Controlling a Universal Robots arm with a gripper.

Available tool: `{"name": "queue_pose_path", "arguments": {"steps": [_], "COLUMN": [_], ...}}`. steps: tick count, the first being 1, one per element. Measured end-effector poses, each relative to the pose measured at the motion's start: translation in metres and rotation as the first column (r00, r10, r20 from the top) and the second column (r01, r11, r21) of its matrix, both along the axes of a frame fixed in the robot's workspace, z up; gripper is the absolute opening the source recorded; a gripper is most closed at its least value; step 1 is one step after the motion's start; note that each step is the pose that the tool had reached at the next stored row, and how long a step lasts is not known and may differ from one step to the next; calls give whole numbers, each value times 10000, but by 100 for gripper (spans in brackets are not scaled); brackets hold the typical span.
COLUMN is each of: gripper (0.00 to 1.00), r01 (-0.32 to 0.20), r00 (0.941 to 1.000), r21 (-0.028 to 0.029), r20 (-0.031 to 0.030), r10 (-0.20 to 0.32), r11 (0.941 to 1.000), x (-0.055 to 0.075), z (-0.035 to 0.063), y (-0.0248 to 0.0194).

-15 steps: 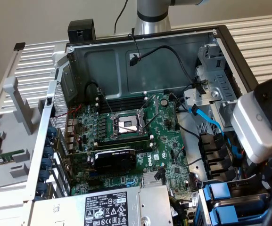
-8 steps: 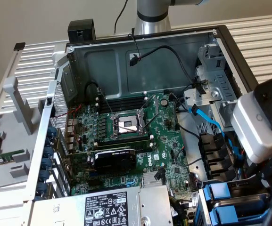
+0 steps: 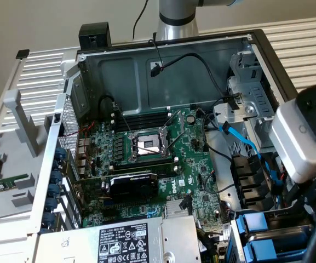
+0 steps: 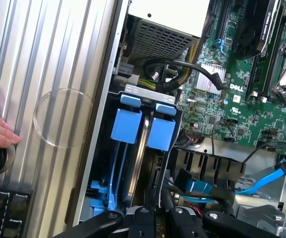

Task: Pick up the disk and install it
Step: 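Insert the first disk wire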

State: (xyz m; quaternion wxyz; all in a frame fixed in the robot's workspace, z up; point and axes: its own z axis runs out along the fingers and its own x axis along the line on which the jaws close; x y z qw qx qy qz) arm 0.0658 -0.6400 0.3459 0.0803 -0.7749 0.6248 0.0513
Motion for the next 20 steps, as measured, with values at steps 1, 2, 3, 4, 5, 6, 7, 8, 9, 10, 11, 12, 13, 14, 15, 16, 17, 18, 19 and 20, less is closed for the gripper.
{"name": "queue_pose_path", "arguments": {"steps": [1, 2, 3, 4, 5, 6, 7, 8, 9, 10, 11, 12, 13, 14, 15, 16, 17, 18, 19, 20], "gripper": [17, 17, 17, 17, 17, 17, 17, 17, 17, 17, 17, 17, 17, 17, 17, 17, 17, 17, 17, 17], "r01": [0, 1, 0, 0, 1, 1, -4, -5, -5, -5, -5, -4, -5, -5, -5, -5, -5, -5, -5, -5], "r00": [10000, 10000, 10000, 10000, 10000, 10000, 10000, 10000, 10000, 10000, 10000, 10000, 10000, 10000, 10000, 10000, 10000, 10000, 10000, 10000], "r21": [-20, -53, -80, -105, -132, -146, -149, -149, -150, -150, -151, -150, -150, -150, -150, -151, -150, -150, -150, -150], "r20": [0, 0, 0, 1, 0, 0, 0, 0, -1, -1, -1, -1, -1, -1, -1, -1, -1, -1, -1, -1], "r10": [0, -1, 0, 0, -1, -1, 4, 5, 5, 5, 5, 4, 5, 5, 5, 5, 5, 5, 5, 5], "r11": [10000, 10000, 10000, 9999, 9999, 9999, 9999, 9999, 9999, 9999, 9999, 9999, 9999, 9999, 9999, 9999, 9999, 9999, 9999, 9999], "x": [0, 0, 0, 0, 0, -1, -1, -1, -1, -1, -1, -1, -1, -1, -1, -1, -1, -1, -1, -1], "z": [10, 21, 33, 41, 48, 50, 50, 50, 50, 50, 51, 50, 50, 50, 50, 50, 50, 50, 50, 50], "y": [6, 11, 14, 19, 24, 27, 27, 27, 27, 27, 27, 27, 27, 27, 27, 27, 27, 27, 27, 27]}}
